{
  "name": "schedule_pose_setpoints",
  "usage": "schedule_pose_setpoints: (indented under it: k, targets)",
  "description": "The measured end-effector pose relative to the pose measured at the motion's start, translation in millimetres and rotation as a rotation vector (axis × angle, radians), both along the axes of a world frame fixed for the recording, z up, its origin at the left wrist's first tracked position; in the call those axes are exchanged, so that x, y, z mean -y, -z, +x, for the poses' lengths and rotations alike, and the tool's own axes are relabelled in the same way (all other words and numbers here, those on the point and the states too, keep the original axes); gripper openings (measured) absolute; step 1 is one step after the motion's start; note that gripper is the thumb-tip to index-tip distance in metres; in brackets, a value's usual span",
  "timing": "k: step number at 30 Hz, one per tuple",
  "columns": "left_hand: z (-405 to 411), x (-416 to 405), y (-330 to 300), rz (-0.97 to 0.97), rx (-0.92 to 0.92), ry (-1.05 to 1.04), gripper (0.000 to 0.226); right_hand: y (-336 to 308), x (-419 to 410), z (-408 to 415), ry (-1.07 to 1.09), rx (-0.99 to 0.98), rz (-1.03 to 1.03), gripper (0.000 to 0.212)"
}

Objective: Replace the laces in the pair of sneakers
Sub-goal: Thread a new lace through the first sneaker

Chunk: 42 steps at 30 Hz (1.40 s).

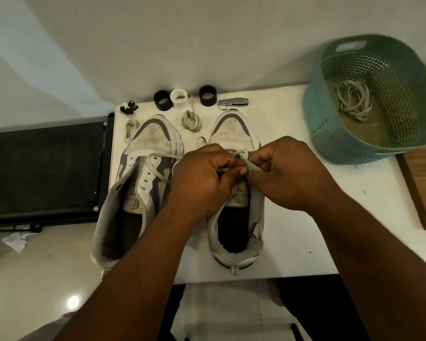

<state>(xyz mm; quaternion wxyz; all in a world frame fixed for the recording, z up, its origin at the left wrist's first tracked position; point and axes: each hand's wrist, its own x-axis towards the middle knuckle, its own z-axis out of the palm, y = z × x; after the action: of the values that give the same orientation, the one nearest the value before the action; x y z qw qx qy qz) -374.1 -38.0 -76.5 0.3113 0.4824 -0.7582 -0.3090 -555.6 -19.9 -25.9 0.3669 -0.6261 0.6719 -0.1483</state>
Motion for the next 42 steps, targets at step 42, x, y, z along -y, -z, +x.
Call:
schedule_pose_setpoints:
  k: [42]
  targets:
    - [6, -7, -13, -0.123, -0.007, -0.176, 0.071, -1, 10, -32, 0.166, 0.862, -0.097, 0.017]
